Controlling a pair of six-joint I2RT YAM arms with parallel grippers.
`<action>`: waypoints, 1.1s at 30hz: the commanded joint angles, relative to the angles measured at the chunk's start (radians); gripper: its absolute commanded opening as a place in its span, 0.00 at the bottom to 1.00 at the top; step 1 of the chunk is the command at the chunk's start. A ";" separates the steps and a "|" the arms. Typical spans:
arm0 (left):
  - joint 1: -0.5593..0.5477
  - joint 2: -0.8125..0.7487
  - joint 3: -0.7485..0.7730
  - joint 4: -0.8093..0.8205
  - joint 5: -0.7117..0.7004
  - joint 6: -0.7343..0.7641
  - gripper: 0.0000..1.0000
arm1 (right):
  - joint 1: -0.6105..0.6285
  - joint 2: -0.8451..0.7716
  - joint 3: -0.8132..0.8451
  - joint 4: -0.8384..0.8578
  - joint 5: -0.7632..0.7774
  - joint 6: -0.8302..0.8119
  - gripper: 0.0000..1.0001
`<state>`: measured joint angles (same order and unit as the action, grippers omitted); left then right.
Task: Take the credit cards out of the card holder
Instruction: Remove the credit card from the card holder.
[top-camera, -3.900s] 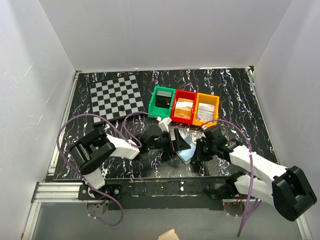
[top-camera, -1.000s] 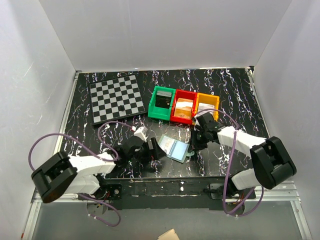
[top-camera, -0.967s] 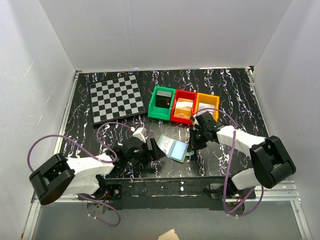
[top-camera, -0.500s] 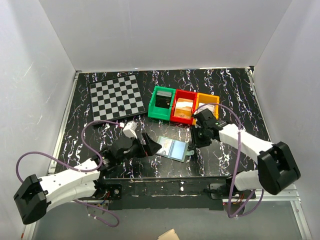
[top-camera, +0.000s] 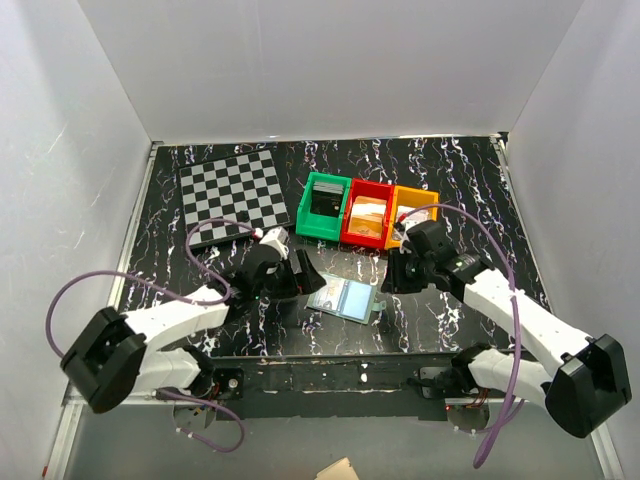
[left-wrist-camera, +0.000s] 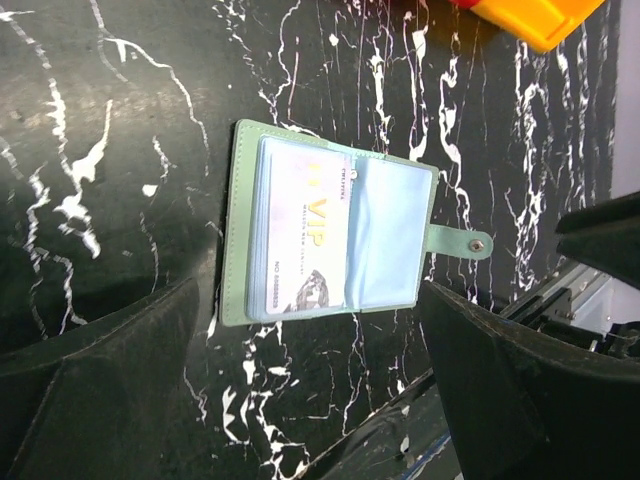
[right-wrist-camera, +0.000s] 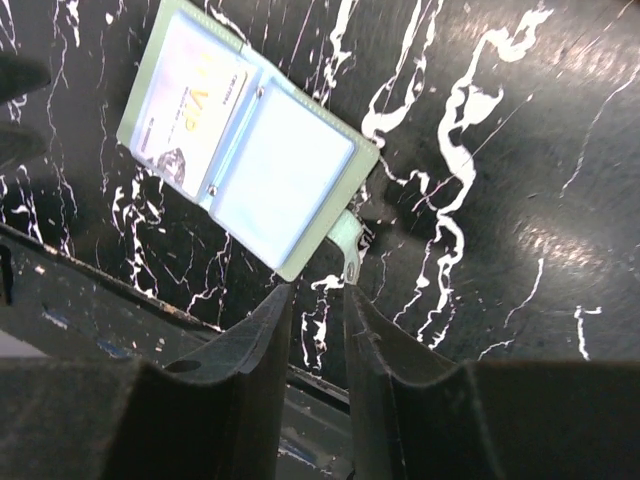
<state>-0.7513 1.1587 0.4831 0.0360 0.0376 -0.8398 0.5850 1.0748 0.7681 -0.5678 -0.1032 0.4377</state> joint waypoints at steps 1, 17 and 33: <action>0.013 0.117 0.101 0.047 0.085 0.088 0.90 | 0.013 -0.041 -0.059 0.071 -0.067 0.050 0.34; 0.041 0.435 0.290 0.208 0.174 0.228 0.78 | 0.029 -0.151 -0.165 0.125 -0.127 0.095 0.29; 0.040 0.538 0.246 0.222 0.216 0.208 0.77 | 0.029 -0.311 -0.106 0.017 -0.155 0.105 0.34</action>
<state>-0.7151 1.7184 0.7807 0.2443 0.2340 -0.6128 0.6094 0.7990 0.5949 -0.5293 -0.2256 0.5293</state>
